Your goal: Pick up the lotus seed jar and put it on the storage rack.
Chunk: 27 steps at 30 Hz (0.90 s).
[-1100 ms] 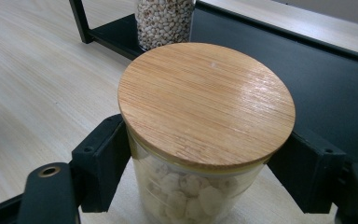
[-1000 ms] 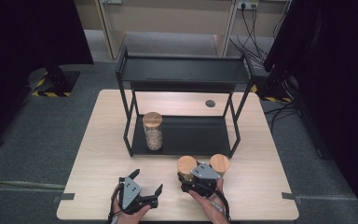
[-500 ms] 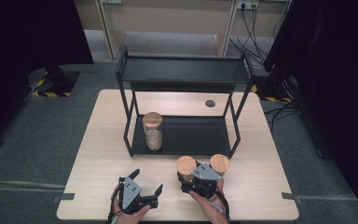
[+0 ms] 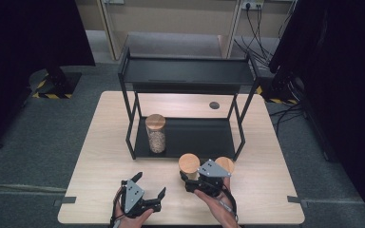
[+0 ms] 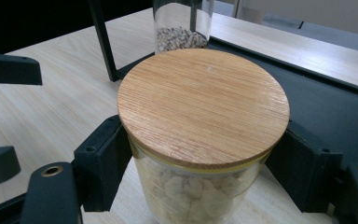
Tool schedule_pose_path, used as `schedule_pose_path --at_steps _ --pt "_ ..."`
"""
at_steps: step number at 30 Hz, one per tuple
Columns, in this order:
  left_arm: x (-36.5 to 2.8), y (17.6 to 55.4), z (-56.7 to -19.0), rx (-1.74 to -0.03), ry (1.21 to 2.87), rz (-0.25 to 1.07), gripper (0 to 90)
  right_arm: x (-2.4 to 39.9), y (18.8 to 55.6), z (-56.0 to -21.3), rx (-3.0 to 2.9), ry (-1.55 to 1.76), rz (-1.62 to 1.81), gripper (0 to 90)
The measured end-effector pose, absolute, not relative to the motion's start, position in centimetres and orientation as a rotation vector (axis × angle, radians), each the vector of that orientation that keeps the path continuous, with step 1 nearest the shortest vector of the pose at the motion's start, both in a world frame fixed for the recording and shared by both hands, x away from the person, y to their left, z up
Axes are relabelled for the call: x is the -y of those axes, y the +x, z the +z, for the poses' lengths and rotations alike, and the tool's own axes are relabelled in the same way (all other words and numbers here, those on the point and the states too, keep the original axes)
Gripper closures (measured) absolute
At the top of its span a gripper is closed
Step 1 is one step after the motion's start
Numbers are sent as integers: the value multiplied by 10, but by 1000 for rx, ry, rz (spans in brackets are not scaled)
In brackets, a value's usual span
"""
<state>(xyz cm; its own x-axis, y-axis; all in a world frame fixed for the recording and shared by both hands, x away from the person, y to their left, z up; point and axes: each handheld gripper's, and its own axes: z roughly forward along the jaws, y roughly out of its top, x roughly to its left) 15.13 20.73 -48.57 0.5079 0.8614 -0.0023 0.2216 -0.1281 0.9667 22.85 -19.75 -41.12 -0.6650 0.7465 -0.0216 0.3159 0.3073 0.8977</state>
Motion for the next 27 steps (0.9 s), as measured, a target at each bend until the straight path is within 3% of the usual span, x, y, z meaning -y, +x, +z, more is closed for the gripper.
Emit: schedule_pose_path --at_steps 27 --pt "-208 152 -486 -945 1630 713 23 206 283 -366 -2199 958 1348 256"
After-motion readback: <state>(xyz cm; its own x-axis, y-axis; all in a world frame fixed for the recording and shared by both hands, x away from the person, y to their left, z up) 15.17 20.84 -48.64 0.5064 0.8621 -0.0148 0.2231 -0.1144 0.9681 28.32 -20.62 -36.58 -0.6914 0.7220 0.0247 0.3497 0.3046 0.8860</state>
